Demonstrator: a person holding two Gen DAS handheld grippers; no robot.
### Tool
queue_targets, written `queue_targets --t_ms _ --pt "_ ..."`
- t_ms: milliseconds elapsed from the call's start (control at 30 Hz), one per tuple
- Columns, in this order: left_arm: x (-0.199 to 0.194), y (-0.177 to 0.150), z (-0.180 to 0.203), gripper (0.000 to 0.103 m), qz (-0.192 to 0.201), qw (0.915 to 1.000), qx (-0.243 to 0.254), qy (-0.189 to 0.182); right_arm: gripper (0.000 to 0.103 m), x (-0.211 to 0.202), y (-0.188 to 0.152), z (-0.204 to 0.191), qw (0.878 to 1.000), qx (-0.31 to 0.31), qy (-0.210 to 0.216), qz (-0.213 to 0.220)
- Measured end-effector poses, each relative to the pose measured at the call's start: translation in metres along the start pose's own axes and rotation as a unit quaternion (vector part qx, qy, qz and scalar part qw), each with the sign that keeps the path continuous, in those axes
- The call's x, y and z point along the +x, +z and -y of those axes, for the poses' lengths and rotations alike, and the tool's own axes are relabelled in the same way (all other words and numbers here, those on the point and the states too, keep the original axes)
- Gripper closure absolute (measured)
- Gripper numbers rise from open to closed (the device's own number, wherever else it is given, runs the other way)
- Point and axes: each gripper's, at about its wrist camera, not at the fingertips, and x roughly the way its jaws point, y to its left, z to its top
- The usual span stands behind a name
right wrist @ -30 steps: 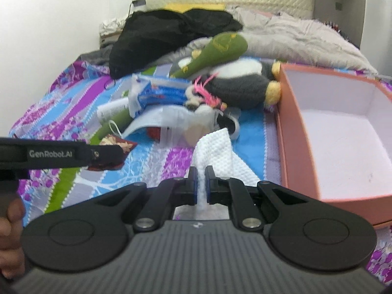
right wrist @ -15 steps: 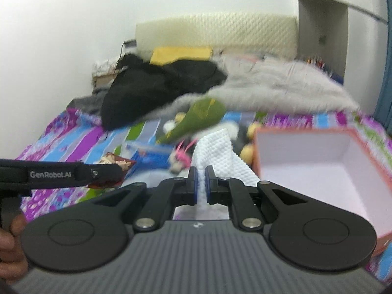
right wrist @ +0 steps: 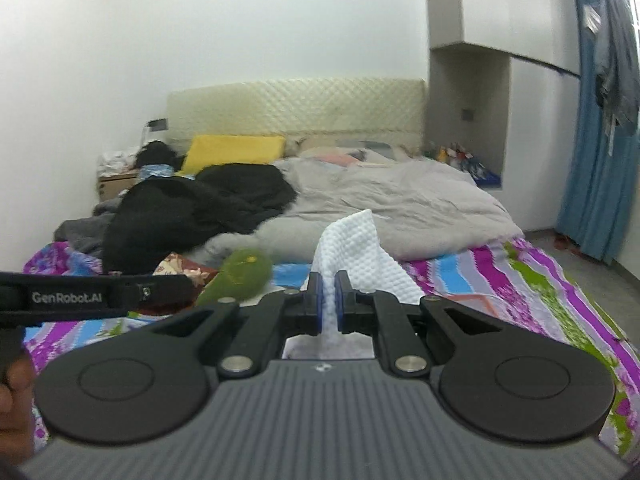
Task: Organize soft objects
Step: 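Lower the snack packet into the orange box and open the left tool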
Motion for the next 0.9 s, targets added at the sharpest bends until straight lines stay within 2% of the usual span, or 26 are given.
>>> queue_targets --t_ms 100,233,433,633,733,900 --pt "0.039 0.000 0.010 0.072 -0.048 0.9985 -0.009 -0.023 0.093 0.012 -0.003 0.026 0.999 0.016 -0.023 -0.033" --pt "0.088 -0.008 0.018 0.072 -0.105 0.9940 -0.011 -0.029 0.093 0.029 -0.017 0.055 0.995 0.030 -0.042 -0.081" --pt "0.166 -0.044 0.011 0.072 -0.191 0.9814 0.003 -0.016 0.093 0.070 -0.051 0.086 0.987 0.037 -0.062 -0.146" --pt "0.207 -0.070 0.017 0.072 -0.239 0.9704 0.031 -0.007 0.092 0.102 -0.091 0.104 0.975 0.061 -0.064 -0.205" --pt "0.222 -0.080 0.017 0.072 -0.268 0.9628 0.031 -0.015 0.092 0.116 -0.112 0.107 0.969 0.069 -0.063 -0.230" --pt "0.237 -0.090 0.019 0.072 -0.285 0.9577 0.037 -0.014 0.091 0.121 -0.131 0.113 0.963 0.084 -0.065 -0.248"
